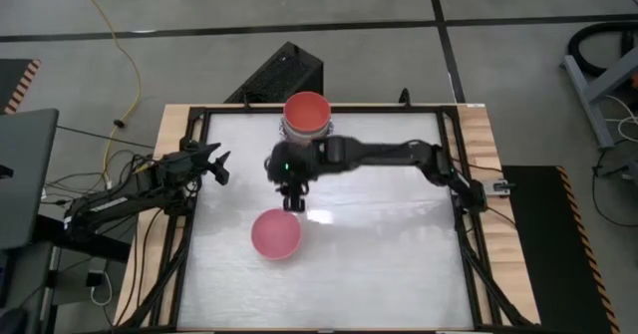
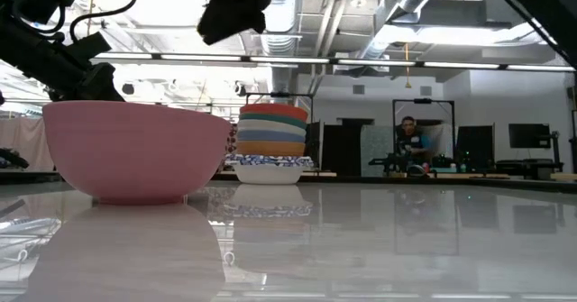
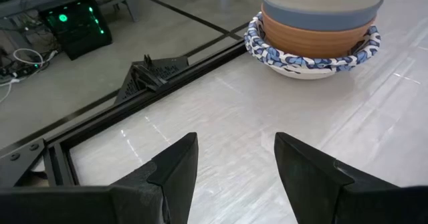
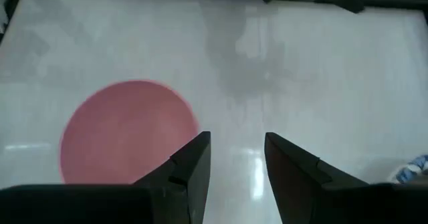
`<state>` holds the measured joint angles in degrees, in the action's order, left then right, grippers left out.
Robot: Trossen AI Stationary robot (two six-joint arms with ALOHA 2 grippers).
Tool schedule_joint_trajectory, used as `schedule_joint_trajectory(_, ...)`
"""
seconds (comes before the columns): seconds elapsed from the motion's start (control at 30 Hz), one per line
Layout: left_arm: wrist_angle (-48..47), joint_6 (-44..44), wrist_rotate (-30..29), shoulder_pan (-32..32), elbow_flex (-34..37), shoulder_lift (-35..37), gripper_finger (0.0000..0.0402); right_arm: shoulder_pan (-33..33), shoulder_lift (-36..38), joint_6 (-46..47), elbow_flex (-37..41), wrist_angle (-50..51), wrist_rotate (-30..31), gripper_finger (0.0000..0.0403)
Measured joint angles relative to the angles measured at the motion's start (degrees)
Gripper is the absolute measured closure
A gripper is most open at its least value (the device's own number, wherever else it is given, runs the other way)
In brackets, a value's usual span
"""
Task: Nest bowls inside each other
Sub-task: Stack the pink bowl onto the stack of bowls
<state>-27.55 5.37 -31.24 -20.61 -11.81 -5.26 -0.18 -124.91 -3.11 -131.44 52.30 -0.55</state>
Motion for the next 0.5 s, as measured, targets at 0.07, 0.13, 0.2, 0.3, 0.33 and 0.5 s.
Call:
schedule_joint_trajectory(0.07, 0.0, 0.0, 0.0, 0.0, 0.0, 0.01, 0.0212, 1.74, 0.14, 0.03, 2.23, -2.24, 2.2, 0.0241)
schedule_joint_trajectory(0.13, 0.0, 0.0, 0.0, 0.0, 0.0, 0.01, 0.0212, 3.04, -0.07, 1.04, 3.55, -2.38, 4.15, 0.0241)
schedule_joint_trajectory(0.2, 0.0, 0.02, 0.0, -0.01, 0.0, 0.02, 0.0212, 3.94, -0.06, 3.35, 5.87, -4.17, 5.2, 0.0241)
schedule_joint_trajectory(0.3, 0.0, 0.02, 0.0, 0.01, 0.0, 0.02, 0.0212, 4.56, 0.03, 5.22, 8.84, -6.56, 5.29, 0.0241)
schedule_joint_trajectory(0.33, 0.0, 0.02, 0.0, -0.01, -0.02, 0.0, 0.0212, 4.74, -0.06, 5.81, 9.58, -6.89, 5.26, 0.0241)
schedule_joint_trajectory(0.5, -0.01, 0.02, 0.0, -0.01, 0.0, 0.02, 0.0212, 4.66, 0.03, 8.12, 15.15, -13.58, 5.26, 0.0241)
